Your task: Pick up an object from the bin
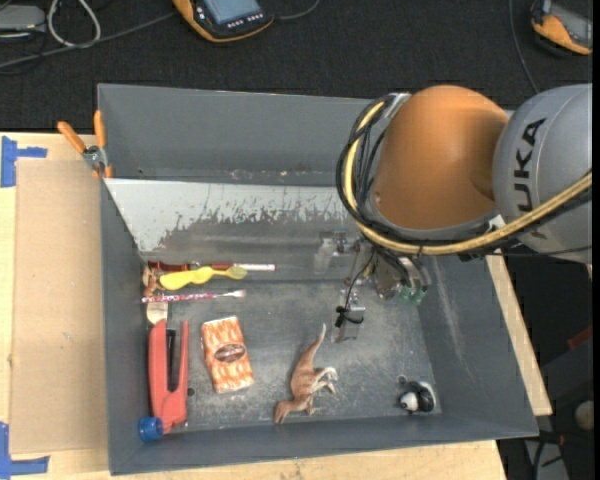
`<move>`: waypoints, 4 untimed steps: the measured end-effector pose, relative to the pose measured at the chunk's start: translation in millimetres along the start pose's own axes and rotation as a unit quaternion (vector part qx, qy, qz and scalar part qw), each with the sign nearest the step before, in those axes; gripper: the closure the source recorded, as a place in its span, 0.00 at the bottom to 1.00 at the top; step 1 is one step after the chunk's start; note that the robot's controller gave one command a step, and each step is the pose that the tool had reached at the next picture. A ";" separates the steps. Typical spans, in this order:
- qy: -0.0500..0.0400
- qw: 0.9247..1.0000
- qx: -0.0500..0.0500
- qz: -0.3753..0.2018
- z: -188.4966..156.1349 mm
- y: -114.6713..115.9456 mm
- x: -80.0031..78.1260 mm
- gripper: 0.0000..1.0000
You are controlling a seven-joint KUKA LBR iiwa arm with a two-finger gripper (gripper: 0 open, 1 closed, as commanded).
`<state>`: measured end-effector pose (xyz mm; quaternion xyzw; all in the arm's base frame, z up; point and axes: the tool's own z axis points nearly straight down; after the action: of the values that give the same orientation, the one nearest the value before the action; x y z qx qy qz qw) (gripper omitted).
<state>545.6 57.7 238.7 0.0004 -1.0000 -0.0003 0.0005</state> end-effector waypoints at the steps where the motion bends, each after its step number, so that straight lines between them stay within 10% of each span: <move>1: -0.002 1.000 0.000 0.005 59.6 5.7 16.5 0.00; 2: -0.004 0.997 -0.001 0.082 133.1 17.9 33.1 0.00; 3: 0.001 0.999 0.000 0.033 170.9 22.2 35.5 0.00; 4: 0.002 0.994 0.000 0.110 99.8 11.8 48.8 0.00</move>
Offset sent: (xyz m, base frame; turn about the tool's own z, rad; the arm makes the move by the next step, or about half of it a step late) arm -0.0338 0.0189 -0.1313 0.1656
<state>496.7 69.5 139.0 -0.1092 -0.9940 -0.0002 0.0028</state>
